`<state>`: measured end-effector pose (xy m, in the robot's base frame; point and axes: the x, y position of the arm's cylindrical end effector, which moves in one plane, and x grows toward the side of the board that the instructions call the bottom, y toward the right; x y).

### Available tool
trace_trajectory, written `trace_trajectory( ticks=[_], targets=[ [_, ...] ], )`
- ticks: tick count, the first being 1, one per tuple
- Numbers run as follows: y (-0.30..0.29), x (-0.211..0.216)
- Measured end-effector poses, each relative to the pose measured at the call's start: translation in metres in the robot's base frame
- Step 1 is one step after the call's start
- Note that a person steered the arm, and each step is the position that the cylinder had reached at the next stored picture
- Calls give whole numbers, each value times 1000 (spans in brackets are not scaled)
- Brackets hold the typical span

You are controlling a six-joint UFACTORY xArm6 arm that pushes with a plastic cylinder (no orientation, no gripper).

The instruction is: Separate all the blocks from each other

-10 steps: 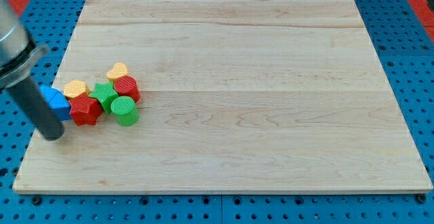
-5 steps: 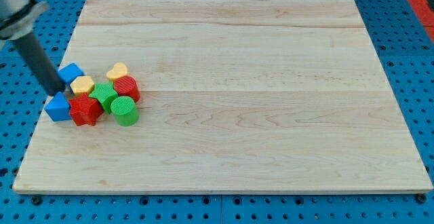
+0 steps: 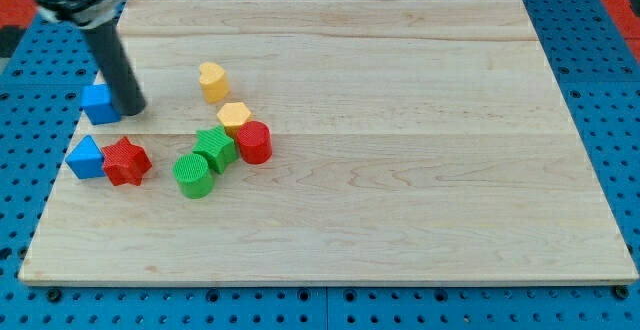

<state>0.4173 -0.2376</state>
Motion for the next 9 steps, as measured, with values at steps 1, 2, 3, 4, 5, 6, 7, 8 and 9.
trace_trajectory(
  ticks=[1,2,3,4,5,6,7,8,9],
  targets=[
    [-1,27],
    [-62,23],
    [-67,24],
    [-35,65],
    [-4,101],
    [43,98],
    [60,67],
    [94,64],
    [124,63]
  ],
)
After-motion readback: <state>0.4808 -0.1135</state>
